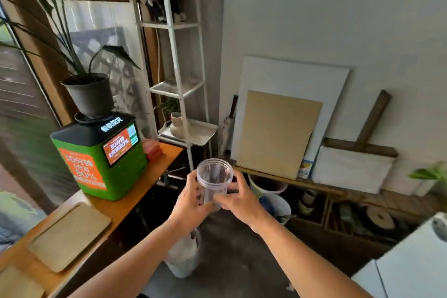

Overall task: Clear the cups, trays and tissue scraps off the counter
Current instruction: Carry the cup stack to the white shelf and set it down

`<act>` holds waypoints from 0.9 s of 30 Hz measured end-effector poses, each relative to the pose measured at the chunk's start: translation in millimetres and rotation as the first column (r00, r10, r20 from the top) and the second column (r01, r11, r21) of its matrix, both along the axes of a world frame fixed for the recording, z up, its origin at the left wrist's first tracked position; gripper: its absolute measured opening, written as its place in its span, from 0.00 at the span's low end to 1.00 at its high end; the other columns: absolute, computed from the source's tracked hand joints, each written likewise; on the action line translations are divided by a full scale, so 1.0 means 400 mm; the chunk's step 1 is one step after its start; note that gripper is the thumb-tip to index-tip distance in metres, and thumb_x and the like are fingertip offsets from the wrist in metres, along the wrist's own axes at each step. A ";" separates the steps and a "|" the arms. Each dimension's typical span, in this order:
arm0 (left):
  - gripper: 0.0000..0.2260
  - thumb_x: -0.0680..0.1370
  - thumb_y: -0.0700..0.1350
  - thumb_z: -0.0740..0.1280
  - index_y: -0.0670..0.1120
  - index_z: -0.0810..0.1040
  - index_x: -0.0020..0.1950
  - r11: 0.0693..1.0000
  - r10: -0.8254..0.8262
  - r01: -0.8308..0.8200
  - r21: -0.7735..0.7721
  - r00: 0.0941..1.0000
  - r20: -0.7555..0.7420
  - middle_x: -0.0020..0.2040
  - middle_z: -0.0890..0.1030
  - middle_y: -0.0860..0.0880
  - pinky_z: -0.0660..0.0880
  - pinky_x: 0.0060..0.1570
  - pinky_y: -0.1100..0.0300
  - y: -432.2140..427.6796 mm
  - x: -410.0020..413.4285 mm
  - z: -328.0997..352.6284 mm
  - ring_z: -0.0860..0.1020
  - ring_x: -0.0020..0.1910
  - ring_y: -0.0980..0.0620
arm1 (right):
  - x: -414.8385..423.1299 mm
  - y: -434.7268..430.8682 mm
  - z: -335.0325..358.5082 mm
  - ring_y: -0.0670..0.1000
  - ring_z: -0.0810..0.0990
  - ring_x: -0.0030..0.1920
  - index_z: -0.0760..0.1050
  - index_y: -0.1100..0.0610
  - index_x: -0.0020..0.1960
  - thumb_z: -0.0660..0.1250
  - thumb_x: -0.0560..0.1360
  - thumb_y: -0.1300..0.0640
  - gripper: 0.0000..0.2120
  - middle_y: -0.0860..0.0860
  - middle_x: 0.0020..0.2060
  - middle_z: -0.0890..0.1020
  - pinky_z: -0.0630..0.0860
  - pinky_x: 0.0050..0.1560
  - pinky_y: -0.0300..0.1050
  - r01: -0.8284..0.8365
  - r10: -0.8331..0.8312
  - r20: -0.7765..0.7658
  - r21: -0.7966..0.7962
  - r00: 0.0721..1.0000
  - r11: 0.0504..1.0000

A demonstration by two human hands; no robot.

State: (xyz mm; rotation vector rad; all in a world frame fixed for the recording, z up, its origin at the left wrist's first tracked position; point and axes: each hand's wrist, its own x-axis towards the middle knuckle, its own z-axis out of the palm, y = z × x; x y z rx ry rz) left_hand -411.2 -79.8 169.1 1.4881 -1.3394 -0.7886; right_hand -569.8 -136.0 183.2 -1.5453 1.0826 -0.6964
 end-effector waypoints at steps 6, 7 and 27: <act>0.39 0.63 0.49 0.78 0.74 0.59 0.62 0.996 -0.071 0.070 0.047 0.997 0.016 0.55 0.81 0.62 0.81 0.46 0.61 -0.130 -0.038 -0.032 0.80 0.55 0.62 | -0.052 -0.107 -0.033 0.51 0.80 0.58 0.65 0.38 0.68 0.75 0.64 0.43 0.36 0.48 0.59 0.79 0.81 0.57 0.56 0.065 -0.064 -0.033 0.027 0.997 0.998; 0.39 0.63 0.50 0.78 0.75 0.58 0.62 0.996 -0.079 0.078 0.051 0.997 0.018 0.54 0.81 0.64 0.80 0.44 0.65 -0.154 -0.037 -0.035 0.80 0.54 0.64 | -0.054 -0.129 -0.038 0.51 0.80 0.59 0.65 0.38 0.69 0.75 0.64 0.43 0.37 0.48 0.59 0.79 0.81 0.58 0.56 0.070 -0.069 -0.035 0.036 0.997 0.997; 0.34 0.67 0.52 0.75 0.61 0.61 0.68 0.990 -0.058 0.062 0.125 0.998 -0.033 0.51 0.82 0.63 0.77 0.48 0.62 -0.879 0.173 -0.076 0.80 0.51 0.65 | 0.170 -0.864 -0.077 0.51 0.83 0.55 0.63 0.25 0.53 0.75 0.68 0.48 0.26 0.46 0.57 0.79 0.82 0.57 0.54 0.030 -0.024 -0.059 0.104 0.998 0.994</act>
